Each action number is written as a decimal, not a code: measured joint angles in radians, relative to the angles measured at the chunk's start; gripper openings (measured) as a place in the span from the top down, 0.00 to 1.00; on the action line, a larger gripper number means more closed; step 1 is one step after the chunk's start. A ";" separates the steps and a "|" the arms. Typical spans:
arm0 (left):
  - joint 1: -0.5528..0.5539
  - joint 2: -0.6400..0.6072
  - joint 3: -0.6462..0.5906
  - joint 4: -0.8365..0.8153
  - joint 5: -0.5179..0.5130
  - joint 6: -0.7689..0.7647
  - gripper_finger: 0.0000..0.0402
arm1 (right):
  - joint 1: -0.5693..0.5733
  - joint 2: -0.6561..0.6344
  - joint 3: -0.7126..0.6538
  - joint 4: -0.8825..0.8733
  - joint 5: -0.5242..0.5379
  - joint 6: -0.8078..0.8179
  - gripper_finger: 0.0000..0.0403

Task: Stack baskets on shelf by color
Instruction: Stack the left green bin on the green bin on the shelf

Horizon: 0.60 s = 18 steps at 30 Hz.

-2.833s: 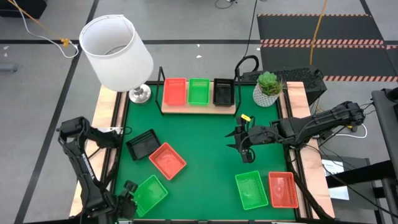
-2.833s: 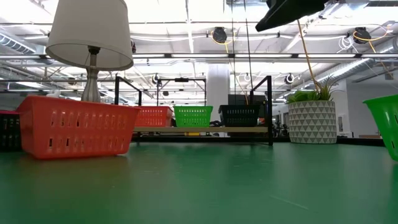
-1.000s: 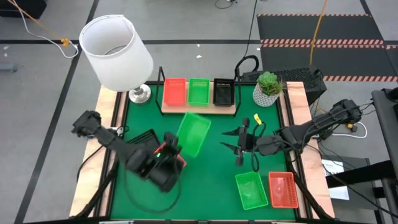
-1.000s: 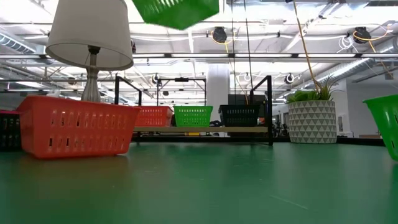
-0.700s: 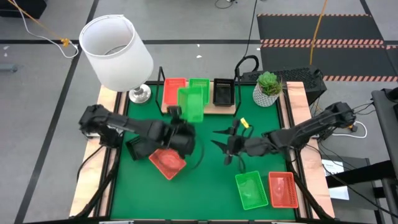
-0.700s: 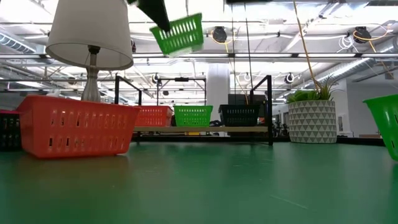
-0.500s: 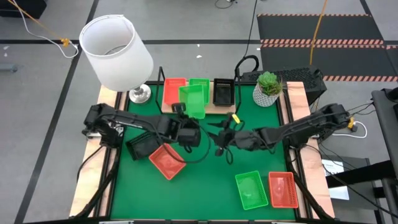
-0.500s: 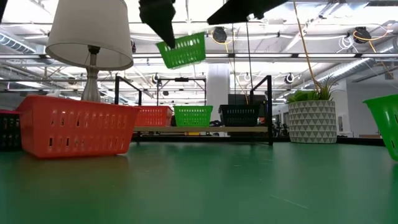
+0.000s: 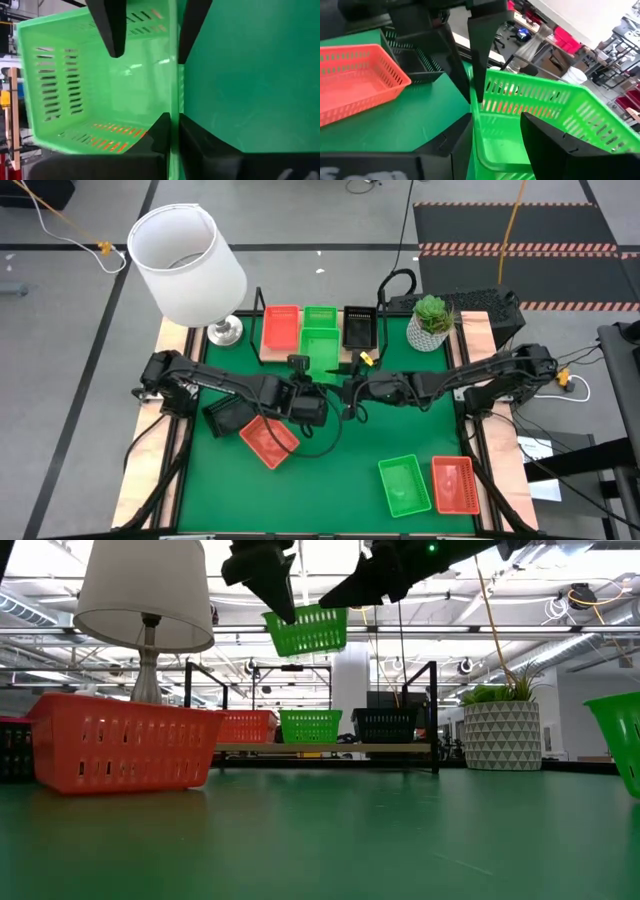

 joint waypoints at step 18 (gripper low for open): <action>-0.023 0.000 -0.001 0.113 -0.004 0.078 0.98 | 0.000 0.000 0.000 -0.083 -0.031 -0.024 0.90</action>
